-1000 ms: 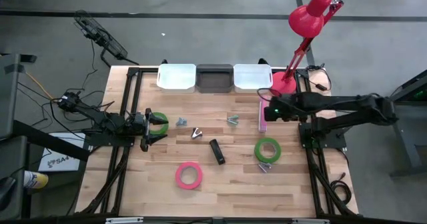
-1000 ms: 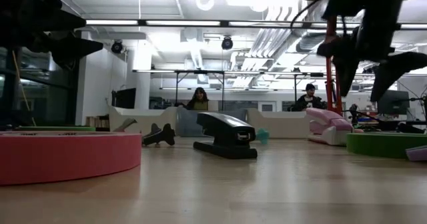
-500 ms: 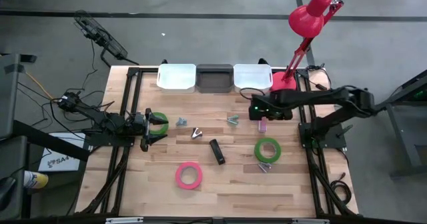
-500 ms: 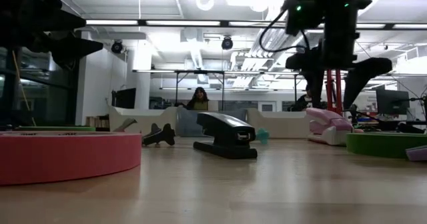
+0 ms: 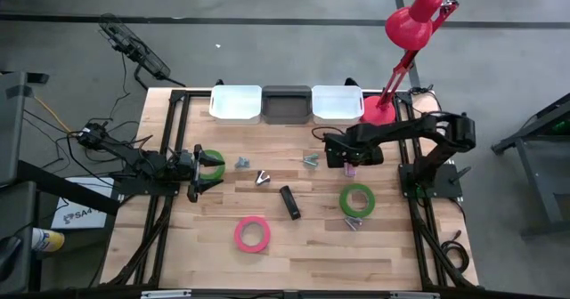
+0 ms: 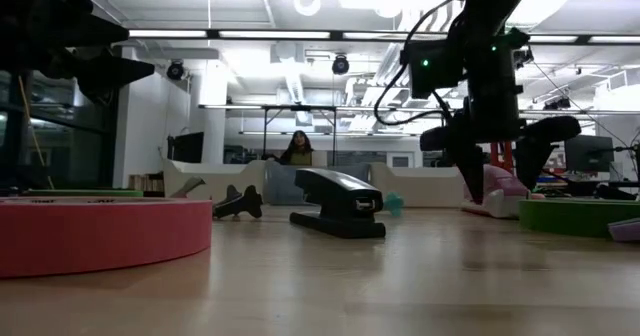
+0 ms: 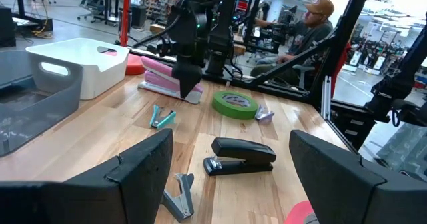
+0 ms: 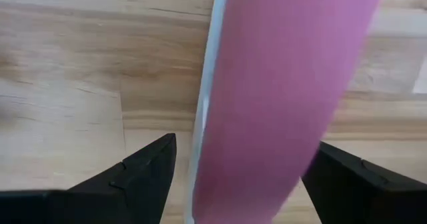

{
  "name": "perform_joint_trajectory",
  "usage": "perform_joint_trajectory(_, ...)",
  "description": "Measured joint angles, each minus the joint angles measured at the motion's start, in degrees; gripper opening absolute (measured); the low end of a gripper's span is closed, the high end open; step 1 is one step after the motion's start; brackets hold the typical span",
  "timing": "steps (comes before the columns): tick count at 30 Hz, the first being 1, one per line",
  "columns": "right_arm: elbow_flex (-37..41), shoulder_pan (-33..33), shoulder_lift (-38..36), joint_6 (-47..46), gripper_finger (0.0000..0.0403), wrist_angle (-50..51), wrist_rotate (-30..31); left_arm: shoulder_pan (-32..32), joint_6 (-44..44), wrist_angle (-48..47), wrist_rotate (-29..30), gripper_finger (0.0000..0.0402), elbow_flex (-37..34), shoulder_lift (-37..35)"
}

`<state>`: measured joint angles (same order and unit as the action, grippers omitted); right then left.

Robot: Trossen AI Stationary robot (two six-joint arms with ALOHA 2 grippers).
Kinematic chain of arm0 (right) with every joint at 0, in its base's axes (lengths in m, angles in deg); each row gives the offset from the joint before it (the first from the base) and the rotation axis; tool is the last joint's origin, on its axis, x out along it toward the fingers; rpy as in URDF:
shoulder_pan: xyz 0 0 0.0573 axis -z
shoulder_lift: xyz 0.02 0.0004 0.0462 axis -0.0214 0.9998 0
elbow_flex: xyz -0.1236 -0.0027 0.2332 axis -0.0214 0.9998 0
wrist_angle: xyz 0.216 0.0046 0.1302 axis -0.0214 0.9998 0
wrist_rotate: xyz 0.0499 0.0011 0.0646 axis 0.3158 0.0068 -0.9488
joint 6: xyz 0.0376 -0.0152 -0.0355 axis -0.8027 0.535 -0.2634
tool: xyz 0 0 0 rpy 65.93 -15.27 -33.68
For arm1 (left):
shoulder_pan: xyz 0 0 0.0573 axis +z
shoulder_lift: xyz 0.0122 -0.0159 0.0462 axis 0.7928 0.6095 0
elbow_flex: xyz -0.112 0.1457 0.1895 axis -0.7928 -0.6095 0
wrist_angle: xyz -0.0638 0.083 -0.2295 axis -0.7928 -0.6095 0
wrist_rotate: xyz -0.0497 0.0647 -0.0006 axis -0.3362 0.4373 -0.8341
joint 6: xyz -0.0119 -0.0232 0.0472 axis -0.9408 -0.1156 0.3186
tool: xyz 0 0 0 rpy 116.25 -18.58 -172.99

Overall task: Pick and place Stapler, Stapler remover, tape
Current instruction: Put the pink stapler into the right white bin

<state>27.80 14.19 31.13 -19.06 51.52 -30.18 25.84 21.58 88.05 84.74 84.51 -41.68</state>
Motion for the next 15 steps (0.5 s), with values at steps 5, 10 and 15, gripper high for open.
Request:
perform_joint_trajectory(5,0.00,0.58,0.61,0.65,0.0291,-1.46,-0.40,0.00,0.00,0.01,0.00,0.0296,0.00,0.00)
perform_joint_trajectory(10,0.00,0.58,0.62,0.66,0.0291,-1.37,-0.33,0.00,0.00,0.01,0.00,0.0296,-0.02,0.02)
perform_joint_trajectory(15,0.00,1.28,0.62,0.29,0.0289,-1.35,-0.52,0.00,0.00,-0.01,0.00,0.0296,-0.02,0.01)
